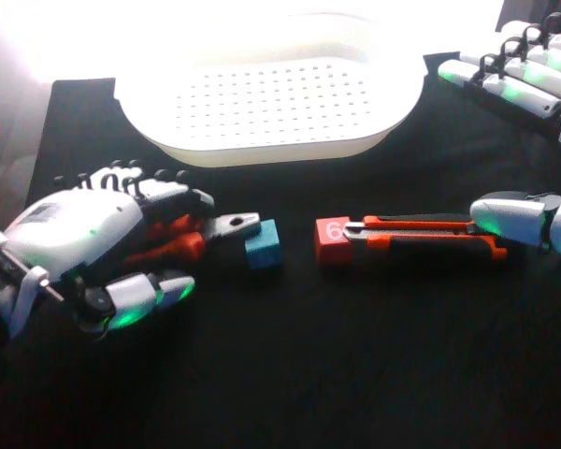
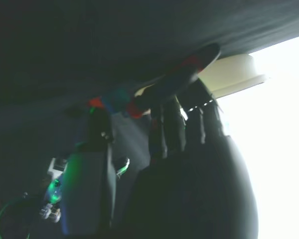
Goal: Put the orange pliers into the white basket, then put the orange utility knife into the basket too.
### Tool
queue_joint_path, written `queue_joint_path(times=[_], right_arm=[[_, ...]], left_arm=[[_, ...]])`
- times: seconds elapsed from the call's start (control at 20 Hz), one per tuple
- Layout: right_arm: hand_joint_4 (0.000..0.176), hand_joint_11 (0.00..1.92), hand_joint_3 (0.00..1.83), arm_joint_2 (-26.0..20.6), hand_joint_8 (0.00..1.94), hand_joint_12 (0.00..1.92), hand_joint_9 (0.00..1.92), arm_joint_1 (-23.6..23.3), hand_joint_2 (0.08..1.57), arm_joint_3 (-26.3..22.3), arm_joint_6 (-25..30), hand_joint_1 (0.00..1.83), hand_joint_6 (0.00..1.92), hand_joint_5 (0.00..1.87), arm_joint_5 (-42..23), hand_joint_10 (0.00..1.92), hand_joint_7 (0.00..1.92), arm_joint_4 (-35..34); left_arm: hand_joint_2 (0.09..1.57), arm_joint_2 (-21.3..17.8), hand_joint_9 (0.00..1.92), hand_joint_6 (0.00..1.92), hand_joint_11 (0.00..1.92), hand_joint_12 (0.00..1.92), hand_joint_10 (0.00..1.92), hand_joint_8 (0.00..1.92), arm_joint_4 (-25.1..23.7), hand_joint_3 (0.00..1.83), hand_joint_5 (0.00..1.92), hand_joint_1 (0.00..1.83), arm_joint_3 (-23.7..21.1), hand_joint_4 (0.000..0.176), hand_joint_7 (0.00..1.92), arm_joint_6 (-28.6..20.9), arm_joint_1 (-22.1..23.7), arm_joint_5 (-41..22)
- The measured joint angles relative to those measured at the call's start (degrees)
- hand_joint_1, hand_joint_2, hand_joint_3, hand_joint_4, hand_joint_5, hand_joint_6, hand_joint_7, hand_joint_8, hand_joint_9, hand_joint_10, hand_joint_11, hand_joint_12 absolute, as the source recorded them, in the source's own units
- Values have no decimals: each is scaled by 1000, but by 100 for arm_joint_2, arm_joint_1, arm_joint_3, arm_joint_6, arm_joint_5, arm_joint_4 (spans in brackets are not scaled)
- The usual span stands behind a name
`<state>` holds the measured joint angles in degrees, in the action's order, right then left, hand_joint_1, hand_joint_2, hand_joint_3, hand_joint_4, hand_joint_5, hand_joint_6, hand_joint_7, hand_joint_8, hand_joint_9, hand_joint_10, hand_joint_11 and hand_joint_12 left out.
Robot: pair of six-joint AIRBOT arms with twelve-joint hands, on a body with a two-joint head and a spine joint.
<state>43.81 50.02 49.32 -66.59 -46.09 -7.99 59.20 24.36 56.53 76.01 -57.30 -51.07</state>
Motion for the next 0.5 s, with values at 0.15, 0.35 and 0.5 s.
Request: queue_joint_path(times=[0.15,0.35,0.5], right_arm=[[3,0,9,0,0,0,0,20,1288,0,2,238,0,0,15,0,0,-9],[18,0,8,2,0,0,0,20,1300,0,0,254,0,0,13,0,0,-13],[33,0,7,0,0,0,0,26,1304,0,0,224,0,0,13,0,0,-15]], left_arm=[[1275,0,1276,1916,1330,1921,1921,1921,35,0,841,1264,4,61,1097,35,70,39],[1306,-39,1547,1921,1534,1921,1921,1921,-22,0,1085,1371,-74,121,1377,0,142,26],[1261,-243,1560,1921,1566,1921,1921,1921,-205,0,1125,1471,-243,123,1388,-4,142,-332]])
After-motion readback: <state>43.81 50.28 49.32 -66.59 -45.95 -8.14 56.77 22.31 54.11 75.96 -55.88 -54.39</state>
